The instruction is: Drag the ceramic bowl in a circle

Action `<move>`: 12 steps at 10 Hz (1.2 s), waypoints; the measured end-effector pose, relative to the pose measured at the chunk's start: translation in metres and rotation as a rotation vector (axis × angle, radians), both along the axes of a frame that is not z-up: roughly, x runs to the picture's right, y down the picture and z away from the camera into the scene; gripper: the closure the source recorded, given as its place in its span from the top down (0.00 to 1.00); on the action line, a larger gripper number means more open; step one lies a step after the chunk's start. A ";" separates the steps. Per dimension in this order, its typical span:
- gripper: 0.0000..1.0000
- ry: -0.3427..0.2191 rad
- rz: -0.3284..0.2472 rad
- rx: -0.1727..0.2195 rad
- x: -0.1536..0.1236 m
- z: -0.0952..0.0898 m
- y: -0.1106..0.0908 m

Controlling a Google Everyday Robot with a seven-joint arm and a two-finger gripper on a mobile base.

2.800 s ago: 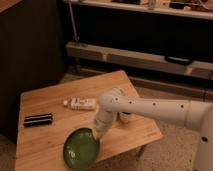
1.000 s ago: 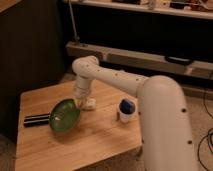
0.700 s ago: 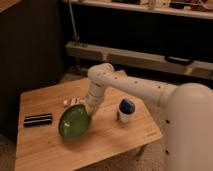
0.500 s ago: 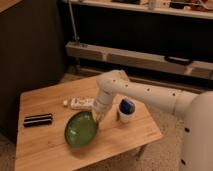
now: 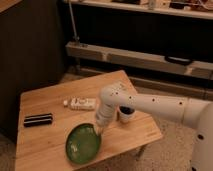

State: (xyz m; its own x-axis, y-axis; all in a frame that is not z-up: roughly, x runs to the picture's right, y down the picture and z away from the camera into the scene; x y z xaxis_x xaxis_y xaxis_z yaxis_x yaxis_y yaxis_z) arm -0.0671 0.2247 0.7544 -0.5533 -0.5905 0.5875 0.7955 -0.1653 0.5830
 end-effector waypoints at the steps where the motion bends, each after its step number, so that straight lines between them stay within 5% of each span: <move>1: 0.00 -0.013 -0.016 0.001 -0.016 0.003 0.000; 7: 0.00 -0.089 -0.118 0.024 -0.162 0.041 -0.044; 12: 0.00 -0.041 -0.098 0.035 -0.195 0.068 -0.088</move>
State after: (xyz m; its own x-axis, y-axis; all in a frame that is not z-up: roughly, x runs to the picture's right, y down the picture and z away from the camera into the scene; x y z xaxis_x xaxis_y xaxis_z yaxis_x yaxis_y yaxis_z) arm -0.2624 0.1371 0.8220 -0.6327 -0.5520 0.5431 0.7500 -0.2623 0.6072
